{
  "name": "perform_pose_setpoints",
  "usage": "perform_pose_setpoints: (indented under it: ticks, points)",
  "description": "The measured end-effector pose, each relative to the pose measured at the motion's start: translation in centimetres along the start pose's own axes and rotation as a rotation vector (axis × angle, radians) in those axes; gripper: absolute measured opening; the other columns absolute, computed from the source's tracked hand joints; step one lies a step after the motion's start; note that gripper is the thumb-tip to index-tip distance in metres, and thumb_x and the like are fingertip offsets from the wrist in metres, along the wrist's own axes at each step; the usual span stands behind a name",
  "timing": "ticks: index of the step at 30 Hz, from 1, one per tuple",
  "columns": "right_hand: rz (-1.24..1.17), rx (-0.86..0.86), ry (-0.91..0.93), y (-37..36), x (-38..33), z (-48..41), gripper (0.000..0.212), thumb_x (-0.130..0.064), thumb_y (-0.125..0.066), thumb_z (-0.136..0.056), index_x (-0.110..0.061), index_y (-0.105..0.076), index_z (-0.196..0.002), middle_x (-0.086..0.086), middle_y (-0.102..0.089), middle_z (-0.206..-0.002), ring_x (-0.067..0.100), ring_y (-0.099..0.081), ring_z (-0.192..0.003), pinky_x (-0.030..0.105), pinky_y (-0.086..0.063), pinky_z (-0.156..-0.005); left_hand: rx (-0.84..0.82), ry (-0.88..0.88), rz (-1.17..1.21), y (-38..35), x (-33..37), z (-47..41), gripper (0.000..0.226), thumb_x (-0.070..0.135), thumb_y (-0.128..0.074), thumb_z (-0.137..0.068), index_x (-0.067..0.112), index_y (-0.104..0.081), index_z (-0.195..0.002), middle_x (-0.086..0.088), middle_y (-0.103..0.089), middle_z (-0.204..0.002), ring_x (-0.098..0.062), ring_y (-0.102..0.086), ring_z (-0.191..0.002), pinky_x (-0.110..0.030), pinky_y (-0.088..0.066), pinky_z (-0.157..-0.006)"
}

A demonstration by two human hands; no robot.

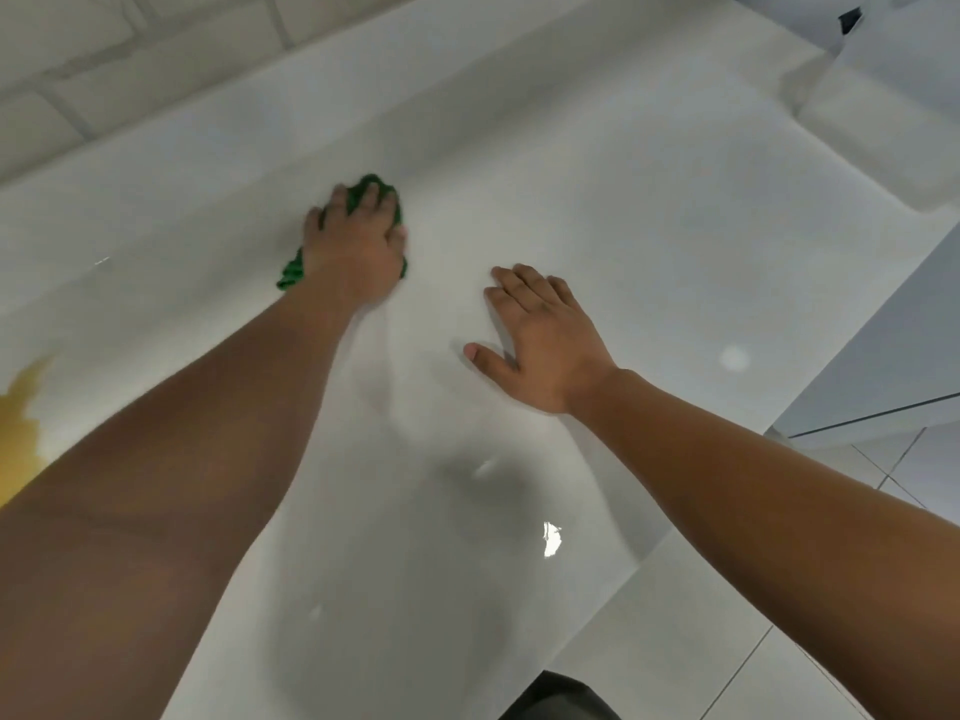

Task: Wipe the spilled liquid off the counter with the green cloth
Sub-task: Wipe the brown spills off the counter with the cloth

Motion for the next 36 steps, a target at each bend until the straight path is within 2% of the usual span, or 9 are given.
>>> perform_pose_setpoints:
  ticks: [3, 7, 11, 15, 17, 22, 26, 34, 36]
  points:
    - [0.008, 0.002, -0.003, 0.2, 0.9, -0.3, 0.086, -0.072, -0.020, -0.091, -0.011, -0.035, -0.150, 0.007, -0.026, -0.162, 0.026, -0.016, -0.150, 0.047, -0.016, -0.121, 0.017, -0.188, -0.007, -0.4, 4.0, 3.9, 0.056, 0.044, -0.019, -0.102, 0.026, -0.020, -0.155, 0.003, -0.015, -0.164, -0.028, -0.012, -0.150, -0.052, -0.014, -0.119]
    - [0.032, -0.027, 0.029, 0.1, 1.5, -0.1, 0.087, -0.072, -0.017, -0.091, -0.012, -0.029, -0.153, 0.005, -0.019, -0.164, 0.023, -0.010, -0.152, 0.046, -0.013, -0.122, 0.046, -0.231, -0.005, -1.6, 3.6, 10.5, 0.054, 0.045, -0.020, -0.103, 0.027, -0.028, -0.154, 0.005, -0.022, -0.162, -0.026, -0.017, -0.150, -0.050, -0.017, -0.118]
    - [0.037, -0.044, 0.023, 0.1, 1.4, -0.2, 0.089, -0.074, -0.013, -0.090, -0.013, -0.026, -0.154, 0.003, -0.015, -0.165, 0.022, -0.005, -0.152, 0.046, -0.009, -0.123, 0.052, -0.036, -0.005, -1.9, -2.5, 10.4, 0.056, 0.044, -0.019, -0.101, 0.025, -0.035, -0.151, 0.004, -0.031, -0.159, -0.026, -0.025, -0.147, -0.049, -0.025, -0.114]
    - [0.033, -0.060, 0.002, 0.2, 1.0, -0.4, 0.089, -0.074, -0.013, -0.090, -0.013, -0.025, -0.154, 0.003, -0.014, -0.165, 0.023, -0.004, -0.152, 0.046, -0.007, -0.123, 0.000, 0.261, 0.037, -1.3, -6.2, 5.4, 0.056, 0.042, -0.017, -0.102, 0.026, -0.018, -0.156, 0.004, -0.013, -0.164, -0.028, -0.009, -0.150, -0.052, -0.014, -0.118]
    - [0.041, -0.047, -0.008, 0.3, 0.8, -0.6, 0.086, -0.072, -0.017, -0.090, -0.012, -0.030, -0.151, 0.005, -0.020, -0.163, 0.025, -0.010, -0.151, 0.047, -0.010, -0.122, -0.013, 0.283, 0.049, -1.0, -5.3, 4.2, 0.057, 0.043, -0.016, -0.102, 0.026, -0.014, -0.156, 0.006, -0.009, -0.165, -0.029, -0.005, -0.151, -0.053, -0.010, -0.119]
    - [0.104, 0.017, -0.059, 1.1, -0.9, -1.9, 0.079, -0.069, -0.021, -0.089, -0.011, -0.047, -0.135, 0.013, -0.047, -0.141, 0.034, -0.039, -0.129, 0.051, -0.029, -0.111, 0.016, -0.111, 0.016, -1.2, -1.0, 7.4, 0.058, 0.049, -0.018, -0.100, 0.032, -0.021, -0.155, 0.010, -0.016, -0.163, -0.024, -0.011, -0.151, -0.048, -0.013, -0.119]
    - [0.095, 0.048, -0.021, 1.2, -3.7, -2.6, 0.076, -0.066, -0.023, -0.089, -0.010, -0.051, -0.132, 0.013, -0.051, -0.136, 0.034, -0.042, -0.126, 0.051, -0.033, -0.107, 0.042, -0.279, 0.035, -2.2, -2.4, 14.7, 0.054, 0.050, -0.025, -0.101, 0.033, -0.031, -0.152, 0.013, -0.024, -0.159, -0.019, -0.016, -0.150, -0.046, -0.017, -0.120]
    - [-0.009, -0.068, 0.199, -1.3, -15.9, -2.2, 0.082, -0.065, -0.012, -0.088, -0.013, -0.042, -0.144, 0.009, -0.029, -0.158, 0.030, -0.017, -0.148, 0.048, -0.014, -0.121, 0.096, 0.104, 0.039, -3.3, -15.4, 22.2, 0.056, 0.047, -0.021, -0.101, 0.026, -0.037, -0.150, 0.006, -0.032, -0.158, -0.022, -0.019, -0.149, -0.044, -0.020, -0.117]
    - [-0.015, -0.082, 0.235, -1.9, -19.3, -1.9, 0.083, -0.063, -0.009, -0.088, -0.013, -0.040, -0.145, 0.009, -0.028, -0.159, 0.030, -0.016, -0.149, 0.048, -0.013, -0.122, 0.118, 0.082, 0.047, -3.4, -16.0, 24.5, 0.054, 0.044, -0.024, -0.102, 0.024, -0.037, -0.150, 0.004, -0.032, -0.158, -0.024, -0.020, -0.149, -0.046, -0.019, -0.118]
Point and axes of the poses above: each hand's wrist, its own z-axis away from the middle knuckle, its own y-axis out of the back of the hand, x = y × z, the point moved 3 cm from there along -z, towards the middle knuckle
